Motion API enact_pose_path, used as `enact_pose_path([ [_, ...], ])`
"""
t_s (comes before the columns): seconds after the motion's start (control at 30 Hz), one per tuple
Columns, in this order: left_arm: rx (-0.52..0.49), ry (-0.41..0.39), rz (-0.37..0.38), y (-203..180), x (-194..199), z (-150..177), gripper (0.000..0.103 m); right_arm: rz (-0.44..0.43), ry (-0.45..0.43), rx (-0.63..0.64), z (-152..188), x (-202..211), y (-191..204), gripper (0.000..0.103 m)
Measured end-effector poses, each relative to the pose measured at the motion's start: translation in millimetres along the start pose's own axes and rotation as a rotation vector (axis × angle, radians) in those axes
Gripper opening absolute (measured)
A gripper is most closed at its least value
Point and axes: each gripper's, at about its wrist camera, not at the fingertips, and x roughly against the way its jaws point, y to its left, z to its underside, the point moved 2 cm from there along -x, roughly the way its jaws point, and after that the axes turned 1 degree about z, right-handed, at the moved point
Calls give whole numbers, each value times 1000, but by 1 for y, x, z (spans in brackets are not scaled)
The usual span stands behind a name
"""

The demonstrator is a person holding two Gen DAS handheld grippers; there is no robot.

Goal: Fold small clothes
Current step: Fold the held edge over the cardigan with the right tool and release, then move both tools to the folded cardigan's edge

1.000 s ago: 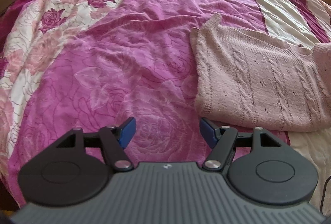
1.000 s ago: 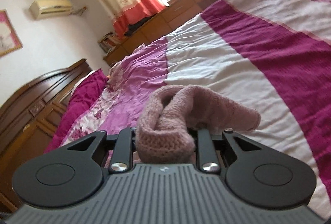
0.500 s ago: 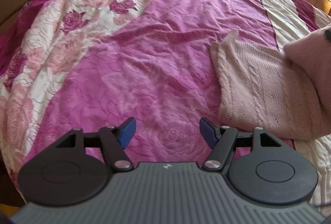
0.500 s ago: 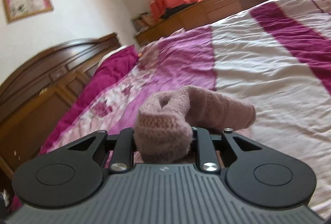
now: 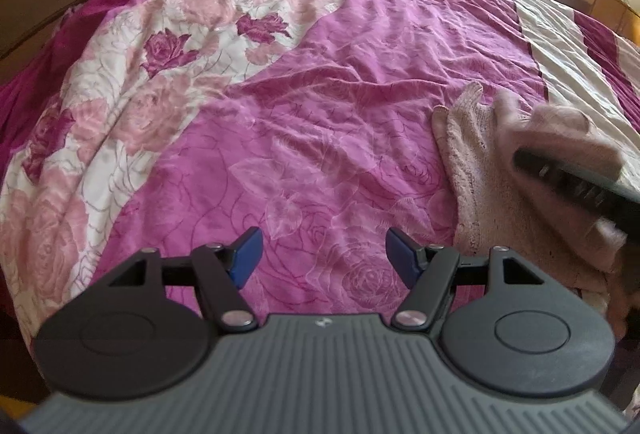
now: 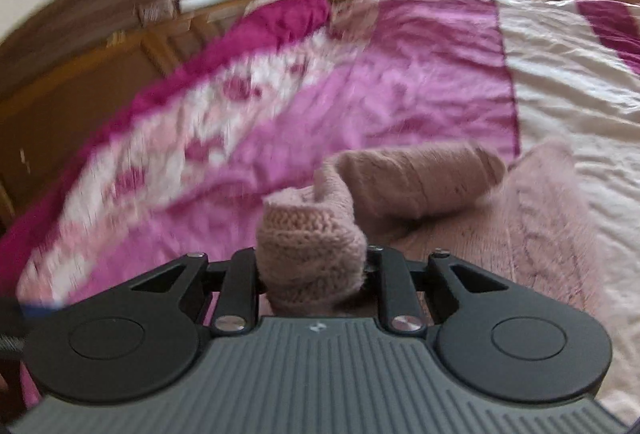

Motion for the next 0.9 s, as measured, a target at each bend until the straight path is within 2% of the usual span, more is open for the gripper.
enact_pose_path([
  [0.07, -11, -10, 10, -1, -1, -3, 69, 1, 12, 5, 7, -4, 0, 33],
  [0.13, -30, -24, 32, -4, -2, -8, 69, -15, 7, 12, 11, 0, 2, 45],
  [0.23, -42, -46, 90, -11, -2, -20, 69, -82, 8, -18, 11, 9, 4, 58],
  [0.33, -32, -58, 142, -20, -5, -33, 69, -141, 1, -52, 11, 22, 5, 63],
  [0.4, -32, -71, 175, -27, -6, -40, 69, -146, 0, -44, 14, 32, 4, 64],
  [0.67, -22, -56, 327, -64, -34, -51, 69, -88, -52, -49, 16, 80, -22, 67],
  [0.9, -44, -33, 361, -92, -69, -52, 69, 28, -139, -90, 9, 111, -61, 70],
])
